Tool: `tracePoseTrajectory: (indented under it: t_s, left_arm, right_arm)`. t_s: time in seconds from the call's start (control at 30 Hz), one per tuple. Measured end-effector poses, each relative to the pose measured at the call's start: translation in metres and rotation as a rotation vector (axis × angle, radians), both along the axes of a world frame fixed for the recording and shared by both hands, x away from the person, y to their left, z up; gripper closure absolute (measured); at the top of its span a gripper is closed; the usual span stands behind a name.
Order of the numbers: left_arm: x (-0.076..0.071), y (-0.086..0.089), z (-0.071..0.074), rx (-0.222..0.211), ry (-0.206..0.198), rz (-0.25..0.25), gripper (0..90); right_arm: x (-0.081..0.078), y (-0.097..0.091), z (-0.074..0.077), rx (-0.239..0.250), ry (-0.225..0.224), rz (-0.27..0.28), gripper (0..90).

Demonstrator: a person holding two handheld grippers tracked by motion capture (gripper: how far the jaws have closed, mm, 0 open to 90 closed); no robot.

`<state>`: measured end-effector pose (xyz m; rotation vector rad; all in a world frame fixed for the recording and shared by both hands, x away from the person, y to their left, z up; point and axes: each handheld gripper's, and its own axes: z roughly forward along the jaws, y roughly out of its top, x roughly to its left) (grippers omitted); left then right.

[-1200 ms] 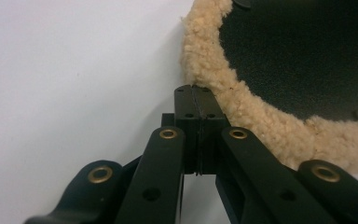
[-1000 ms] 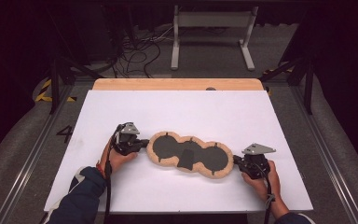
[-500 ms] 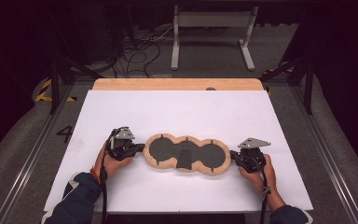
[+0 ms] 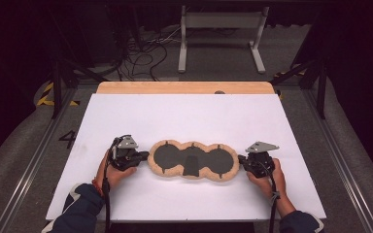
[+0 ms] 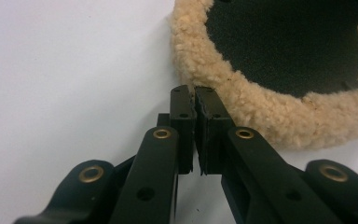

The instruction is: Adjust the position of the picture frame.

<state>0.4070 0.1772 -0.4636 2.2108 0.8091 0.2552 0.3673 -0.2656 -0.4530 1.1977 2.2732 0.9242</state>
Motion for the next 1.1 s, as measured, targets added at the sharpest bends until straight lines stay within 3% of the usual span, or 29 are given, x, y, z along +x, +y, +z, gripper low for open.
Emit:
tracePoseTrajectory:
  t_s: [0.3, 0.63, 0.93, 1.1]
  left_arm:
    - [-0.004, 0.000, 0.000, -0.014, 0.006, -0.007, 89.8]
    - [-0.010, 0.001, 0.000, -0.001, -0.007, -0.028, 89.4]
    - [-0.012, 0.003, 0.003, 0.013, -0.051, -0.022, 79.8]
    - [-0.015, 0.008, 0.006, 0.003, -0.072, -0.014, 73.6]
  right_arm:
    - [0.000, -0.001, 0.000, 0.000, 0.001, 0.009, 90.0]
    - [0.004, -0.003, 0.000, 0.002, 0.003, 0.018, 90.0]
    - [0.003, -0.004, 0.000, -0.010, -0.011, 0.023, 88.5]
    - [0.000, -0.009, 0.004, 0.019, -0.018, 0.023, 84.9]
